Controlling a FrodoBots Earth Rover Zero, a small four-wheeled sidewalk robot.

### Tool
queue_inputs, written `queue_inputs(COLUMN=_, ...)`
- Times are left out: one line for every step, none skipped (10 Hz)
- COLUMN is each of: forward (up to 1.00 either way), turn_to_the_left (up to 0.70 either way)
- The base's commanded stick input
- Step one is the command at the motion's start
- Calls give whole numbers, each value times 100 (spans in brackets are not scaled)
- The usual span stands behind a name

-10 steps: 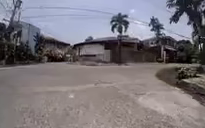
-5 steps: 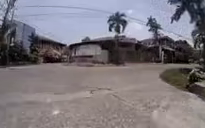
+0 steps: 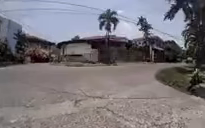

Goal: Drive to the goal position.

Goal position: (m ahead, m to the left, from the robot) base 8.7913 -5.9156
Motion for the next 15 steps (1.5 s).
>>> queue_inputs(forward=100, turn_to_the_left=0)
queue_inputs(forward=100, turn_to_the_left=0)
queue_inputs(forward=100, turn_to_the_left=0)
queue_inputs(forward=100, turn_to_the_left=0)
queue_inputs(forward=100, turn_to_the_left=0)
queue_inputs(forward=100, turn_to_the_left=0)
queue_inputs(forward=100, turn_to_the_left=0)
queue_inputs(forward=100, turn_to_the_left=0)
queue_inputs(forward=100, turn_to_the_left=-1)
queue_inputs(forward=100, turn_to_the_left=-12)
queue_inputs(forward=100, turn_to_the_left=-27)
queue_inputs(forward=100, turn_to_the_left=-33)
queue_inputs(forward=100, turn_to_the_left=-33)
queue_inputs(forward=100, turn_to_the_left=-33)
queue_inputs(forward=100, turn_to_the_left=-33)
